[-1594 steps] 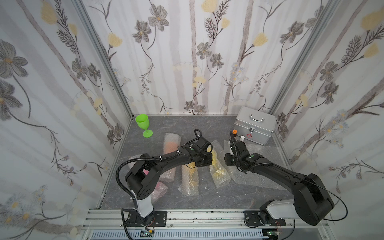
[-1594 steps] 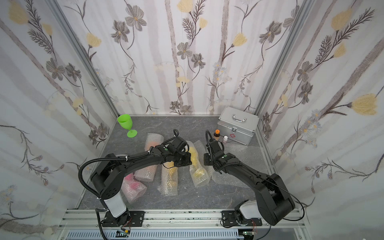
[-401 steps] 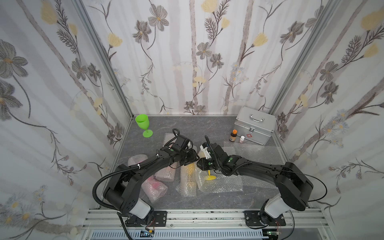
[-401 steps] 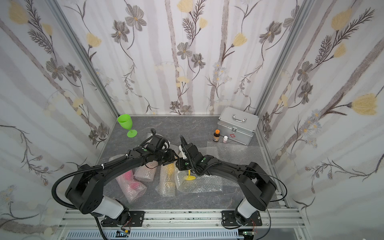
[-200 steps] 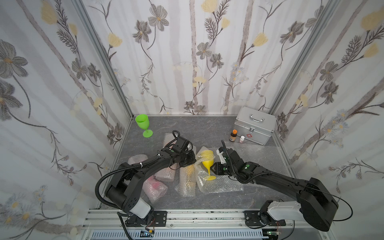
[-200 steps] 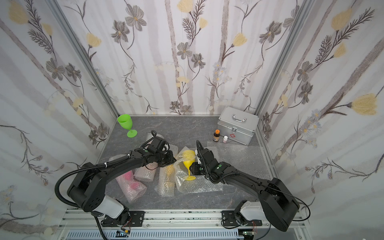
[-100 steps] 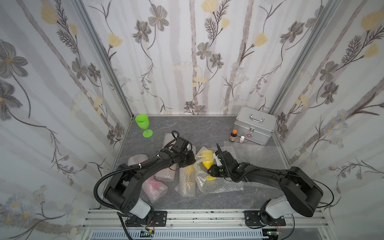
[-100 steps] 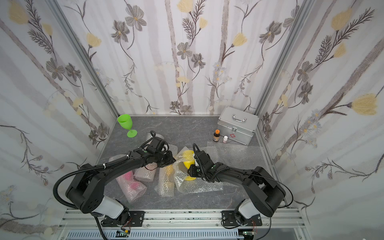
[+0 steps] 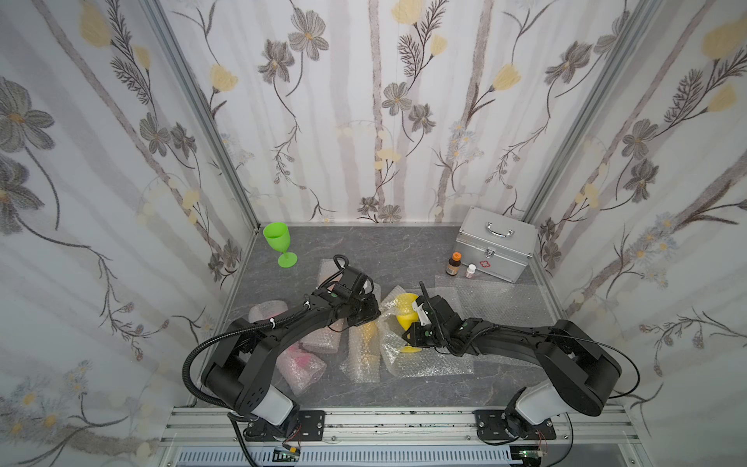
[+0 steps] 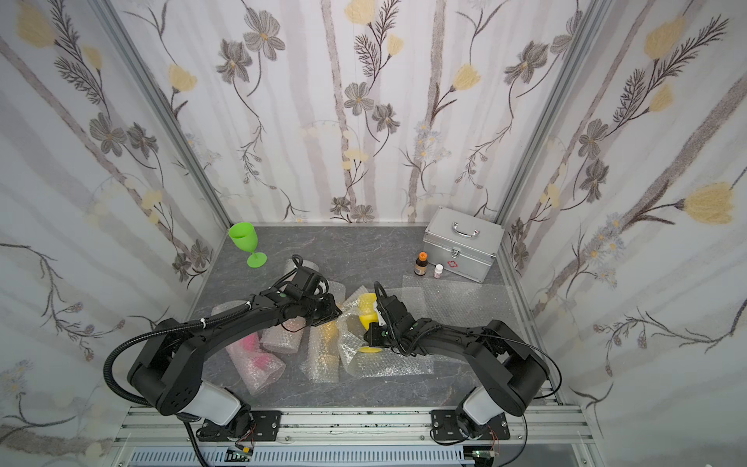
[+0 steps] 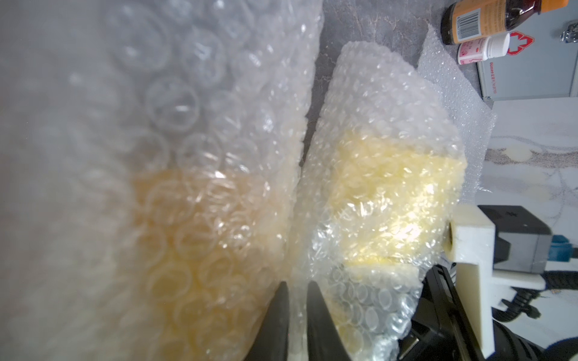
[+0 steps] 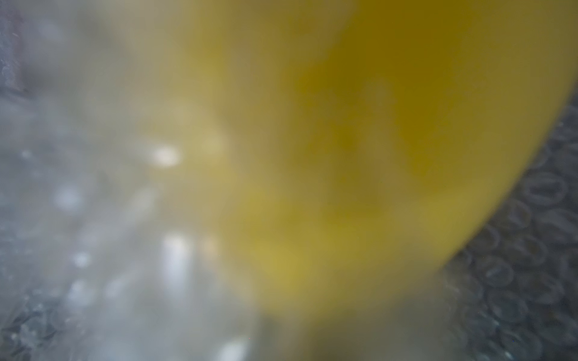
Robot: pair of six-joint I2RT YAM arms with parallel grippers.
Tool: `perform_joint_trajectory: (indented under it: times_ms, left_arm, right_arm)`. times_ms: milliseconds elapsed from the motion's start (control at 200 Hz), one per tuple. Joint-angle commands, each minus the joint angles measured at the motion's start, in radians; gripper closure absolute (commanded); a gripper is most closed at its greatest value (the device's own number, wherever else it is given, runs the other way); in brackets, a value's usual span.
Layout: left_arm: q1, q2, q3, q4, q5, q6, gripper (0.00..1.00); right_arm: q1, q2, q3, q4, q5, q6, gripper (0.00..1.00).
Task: Unpack wine glasses from bubble wrap
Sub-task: Pick up the wine glass from the bubble wrap.
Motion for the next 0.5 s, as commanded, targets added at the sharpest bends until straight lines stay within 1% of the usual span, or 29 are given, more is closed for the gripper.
perform_joint_trajectory:
  times_ms: [0, 155, 200, 220, 345, 400, 495]
  left_arm:
    - [0.001, -0.001, 0.000, 0.018, -0.012, -0.006, 0.84]
    - [0.001, 0.003, 0.002, 0.025, -0.009, -0.013, 0.83]
    - [0.001, 0.005, 0.002, 0.029, -0.008, -0.016, 0.83]
    - [0.001, 0.005, 0.002, 0.028, -0.006, -0.018, 0.83]
    - [0.002, 0.004, 0.006, 0.032, 0.000, -0.023, 0.81]
    - [0.003, 0.005, 0.008, 0.032, 0.001, -0.023, 0.79]
    - [0.004, 0.011, 0.019, 0.028, 0.010, -0.020, 0.71]
  right_arm:
    - [0.001, -0.030, -0.012, 0.031, 0.028, 0.005, 0.86]
    - [0.001, -0.072, -0.044, 0.009, 0.059, 0.004, 0.87]
    - [0.001, -0.116, -0.054, -0.001, 0.068, 0.004, 0.87]
    - [-0.029, -0.123, -0.058, -0.006, 0.073, 0.002, 0.87]
    - [-0.057, -0.178, -0.091, -0.033, 0.099, -0.005, 0.87]
    - [-0.071, -0.202, -0.104, -0.044, 0.110, -0.011, 0.87]
    - [-0.088, -0.238, -0.113, -0.074, 0.145, -0.033, 0.87]
